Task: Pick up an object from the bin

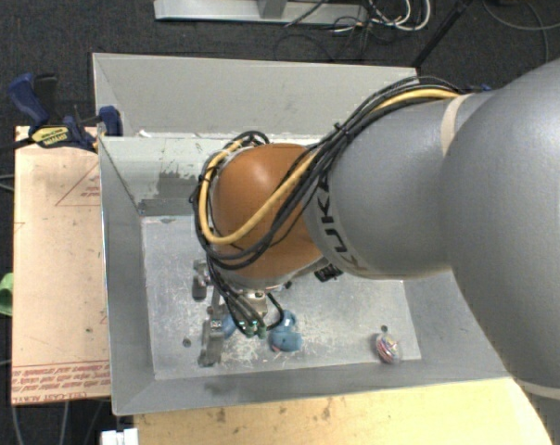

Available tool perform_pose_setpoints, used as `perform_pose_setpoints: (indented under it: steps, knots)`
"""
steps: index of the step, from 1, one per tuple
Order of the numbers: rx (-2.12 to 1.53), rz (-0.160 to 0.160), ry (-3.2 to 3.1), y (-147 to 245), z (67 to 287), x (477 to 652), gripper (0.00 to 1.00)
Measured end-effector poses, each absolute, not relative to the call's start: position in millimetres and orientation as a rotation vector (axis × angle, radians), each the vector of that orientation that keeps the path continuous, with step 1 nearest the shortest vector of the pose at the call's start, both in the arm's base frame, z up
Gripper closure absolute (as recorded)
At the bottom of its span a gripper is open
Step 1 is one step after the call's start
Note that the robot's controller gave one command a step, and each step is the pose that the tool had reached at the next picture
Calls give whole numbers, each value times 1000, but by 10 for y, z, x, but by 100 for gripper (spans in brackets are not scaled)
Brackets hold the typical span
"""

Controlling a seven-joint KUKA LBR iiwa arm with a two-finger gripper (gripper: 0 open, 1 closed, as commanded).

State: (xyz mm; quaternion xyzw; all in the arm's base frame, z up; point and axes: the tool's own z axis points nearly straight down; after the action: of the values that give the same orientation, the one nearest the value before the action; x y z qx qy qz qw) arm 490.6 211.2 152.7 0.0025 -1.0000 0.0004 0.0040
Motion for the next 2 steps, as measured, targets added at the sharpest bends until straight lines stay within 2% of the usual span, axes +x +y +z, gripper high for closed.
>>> perform_pose_setpoints:
  steps: [1,2]
  knots:
    - [-7,5,-3141,1249,1443,5125,0]
    - [775,-2,-3043,1206,686,5301,0]
